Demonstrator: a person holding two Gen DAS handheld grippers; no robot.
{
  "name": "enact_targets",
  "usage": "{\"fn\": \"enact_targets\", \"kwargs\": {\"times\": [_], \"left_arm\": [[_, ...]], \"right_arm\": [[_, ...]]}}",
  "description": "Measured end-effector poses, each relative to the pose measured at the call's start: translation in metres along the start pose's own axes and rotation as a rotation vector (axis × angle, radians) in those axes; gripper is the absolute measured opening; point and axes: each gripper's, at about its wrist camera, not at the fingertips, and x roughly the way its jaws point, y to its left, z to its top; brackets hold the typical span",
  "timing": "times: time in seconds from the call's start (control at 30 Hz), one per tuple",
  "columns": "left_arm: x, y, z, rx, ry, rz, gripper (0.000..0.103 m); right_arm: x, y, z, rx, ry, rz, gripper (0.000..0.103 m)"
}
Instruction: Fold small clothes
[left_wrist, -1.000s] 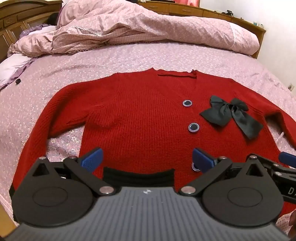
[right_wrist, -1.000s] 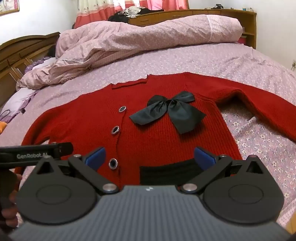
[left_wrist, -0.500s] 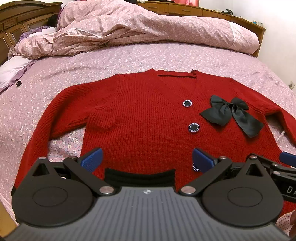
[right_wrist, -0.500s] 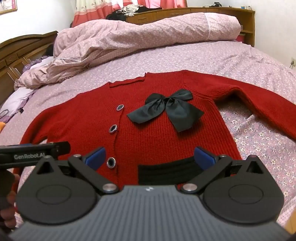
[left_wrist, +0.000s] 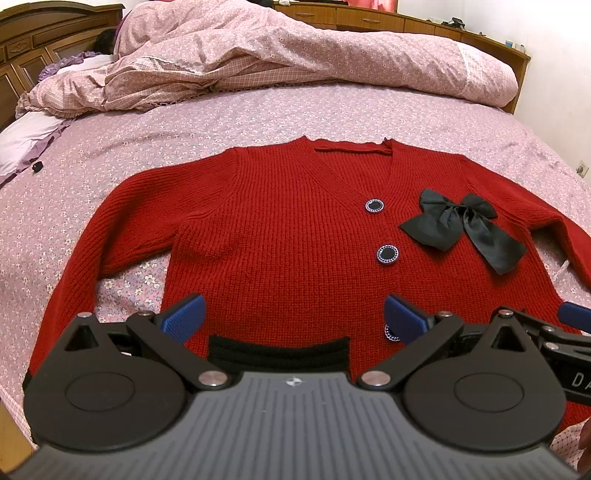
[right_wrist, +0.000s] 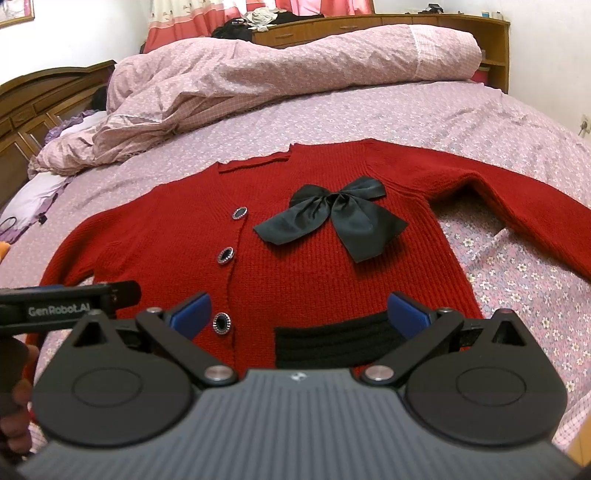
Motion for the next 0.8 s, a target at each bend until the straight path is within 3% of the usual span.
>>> {"fn": "enact_targets", "kwargs": {"times": [0.8], "left_arm": [[0.0006, 0.0012, -0.0007, 0.0, 0.003, 0.0, 0.103]], "right_arm": [[0.0016, -0.0005, -0.0017, 0.002, 0.009, -0.004, 0.103]]}}
